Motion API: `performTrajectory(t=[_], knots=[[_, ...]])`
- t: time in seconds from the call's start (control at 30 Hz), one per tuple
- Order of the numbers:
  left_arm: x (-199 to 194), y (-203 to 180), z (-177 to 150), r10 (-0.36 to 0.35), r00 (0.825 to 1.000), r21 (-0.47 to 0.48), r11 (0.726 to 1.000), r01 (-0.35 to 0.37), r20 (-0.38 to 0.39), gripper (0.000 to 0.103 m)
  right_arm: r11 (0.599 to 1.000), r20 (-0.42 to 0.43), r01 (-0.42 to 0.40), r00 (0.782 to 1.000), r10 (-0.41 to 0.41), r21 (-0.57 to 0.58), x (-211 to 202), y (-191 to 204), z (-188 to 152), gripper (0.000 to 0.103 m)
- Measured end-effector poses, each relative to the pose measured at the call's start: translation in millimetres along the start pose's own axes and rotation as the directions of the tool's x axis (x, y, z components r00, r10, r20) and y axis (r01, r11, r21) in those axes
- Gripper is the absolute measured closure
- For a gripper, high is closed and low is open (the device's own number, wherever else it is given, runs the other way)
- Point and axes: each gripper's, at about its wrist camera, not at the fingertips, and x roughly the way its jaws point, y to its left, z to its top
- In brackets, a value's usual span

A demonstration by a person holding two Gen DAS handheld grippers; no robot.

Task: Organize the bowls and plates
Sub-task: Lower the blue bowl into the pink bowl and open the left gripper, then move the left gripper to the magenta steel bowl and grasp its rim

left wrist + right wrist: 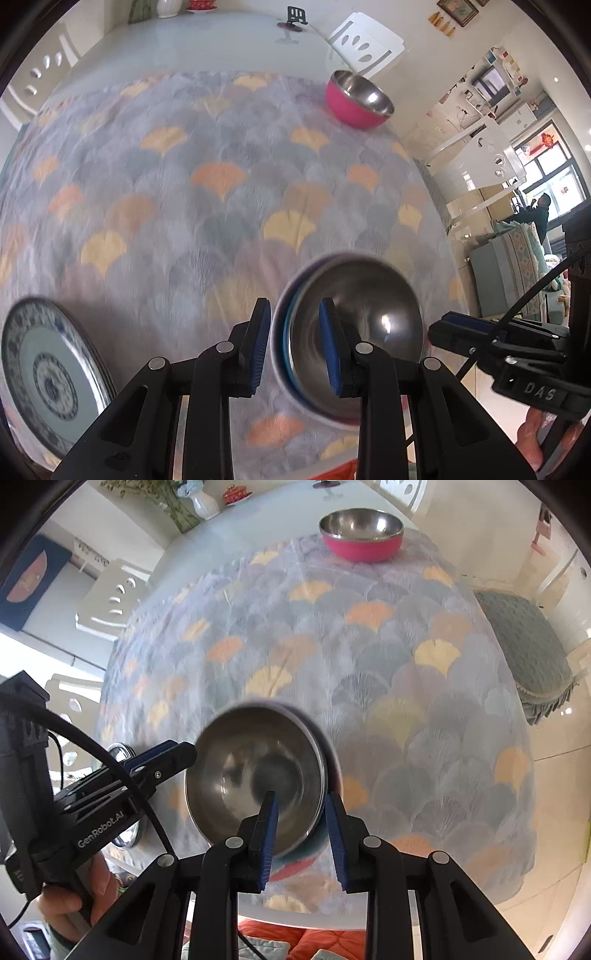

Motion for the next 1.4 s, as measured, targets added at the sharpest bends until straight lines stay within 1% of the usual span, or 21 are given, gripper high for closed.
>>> performTrajectory(t=[0.13, 0.23, 0.4, 0.43, 0.5, 0.6, 0.63, 0.67, 0.7, 0.83, 0.93, 1.07, 1.23, 1.4], knots=[[0, -10, 27, 0.004, 1.000, 0.045, 0.999, -0.004, 0.001, 0.078, 0.998, 0.038, -0.050, 0.998, 0.048, 0.049, -15, -13, 22, 0.077], [0, -18, 51, 0.004, 1.000, 0.071, 0.997, -0.005, 0.015, 0.078, 0.995, 0.074, -0.066, 0.995, 0.061, 0.076, -28, -23, 39, 0.077], [2, -33, 92, -0.017, 0.999, 0.111, 0.994, 0.013, 0.032, 0.078, 0.976, 0.117, -0.143, 0.985, 0.125, 0.164, -43, -53, 71, 0.077], [2, -37, 101, -0.017, 0.999, 0.126, 0.992, 0.012, 0.035, 0.078, 0.971, 0.130, -0.154, 0.983, 0.131, 0.183, -47, -60, 78, 0.077], [5, -46, 121, -0.022, 0.999, 0.149, 0.989, 0.015, 0.043, 0.078, 0.968, 0.149, -0.148, 0.982, 0.119, 0.201, -53, -69, 90, 0.076], [11, -53, 147, -0.030, 0.999, 0.164, 0.986, 0.023, 0.045, 0.078, 0.964, 0.179, -0.151, 0.977, 0.113, 0.217, -61, -82, 113, 0.066], [15, -55, 157, -0.037, 0.998, 0.174, 0.984, 0.027, 0.050, 0.076, 0.963, 0.189, -0.154, 0.976, 0.112, 0.221, -63, -86, 121, 0.058], [18, -57, 166, -0.043, 0.998, 0.175, 0.984, 0.034, 0.049, 0.074, 0.962, 0.201, -0.153, 0.974, 0.108, 0.225, -64, -89, 130, 0.053], [22, -59, 176, -0.051, 0.998, 0.177, 0.983, 0.042, 0.046, 0.074, 0.962, 0.210, -0.152, 0.972, 0.104, 0.228, -65, -92, 137, 0.051], [39, -63, 204, -0.061, 0.998, 0.171, 0.984, 0.054, 0.035, 0.074, 0.954, 0.211, -0.164, 0.971, 0.112, 0.249, -55, -105, 169, 0.051], [56, -62, 226, -0.069, 0.997, 0.151, 0.986, 0.064, 0.025, 0.074, 0.951, 0.197, -0.156, 0.975, 0.105, 0.267, -42, -116, 188, 0.051], [81, -59, 250, -0.076, 0.997, 0.131, 0.988, 0.075, 0.003, 0.074, 0.945, 0.173, -0.152, 0.979, 0.104, 0.290, -19, -130, 217, 0.051], [110, -58, 272, -0.082, 0.996, 0.118, 0.989, 0.084, -0.020, 0.074, 0.945, 0.146, -0.150, 0.983, 0.111, 0.292, 6, -137, 245, 0.051], [141, -56, 286, -0.090, 0.995, 0.102, 0.990, 0.094, -0.048, 0.074, 0.960, 0.134, -0.086, 0.990, 0.051, 0.267, 32, -139, 273, 0.051]])
